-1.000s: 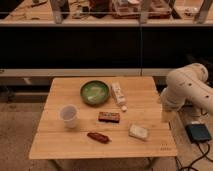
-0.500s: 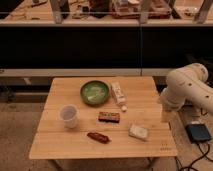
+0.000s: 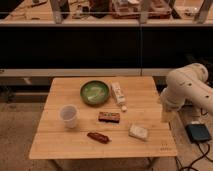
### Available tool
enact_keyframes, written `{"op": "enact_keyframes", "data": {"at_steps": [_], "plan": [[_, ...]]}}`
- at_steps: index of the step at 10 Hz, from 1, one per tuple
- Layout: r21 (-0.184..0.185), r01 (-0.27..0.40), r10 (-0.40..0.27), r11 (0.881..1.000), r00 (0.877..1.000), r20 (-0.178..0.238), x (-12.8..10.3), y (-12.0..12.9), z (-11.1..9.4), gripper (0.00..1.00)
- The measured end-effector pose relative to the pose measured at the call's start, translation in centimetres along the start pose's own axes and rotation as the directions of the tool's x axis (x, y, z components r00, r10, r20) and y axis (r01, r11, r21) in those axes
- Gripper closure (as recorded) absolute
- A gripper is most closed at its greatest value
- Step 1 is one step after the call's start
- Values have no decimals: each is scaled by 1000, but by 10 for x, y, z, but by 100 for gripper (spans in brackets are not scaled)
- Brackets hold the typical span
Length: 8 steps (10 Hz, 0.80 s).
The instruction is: Place the pepper in the ceramic bowl
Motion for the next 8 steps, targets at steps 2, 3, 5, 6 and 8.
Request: {"op": "enact_keyframes", "data": {"at_steps": [2,3,5,6,8], "plan": [[0,0,0,1000,1000,0,0,0,0,35],[0,0,0,1000,1000,0,0,0,0,35],[0,7,-7,1000,1000,0,-2,1,1,35],[2,28,-28,1000,1000,5,-10,4,5,35],[21,146,-146,989,988,46,-62,21,24,35]]}}
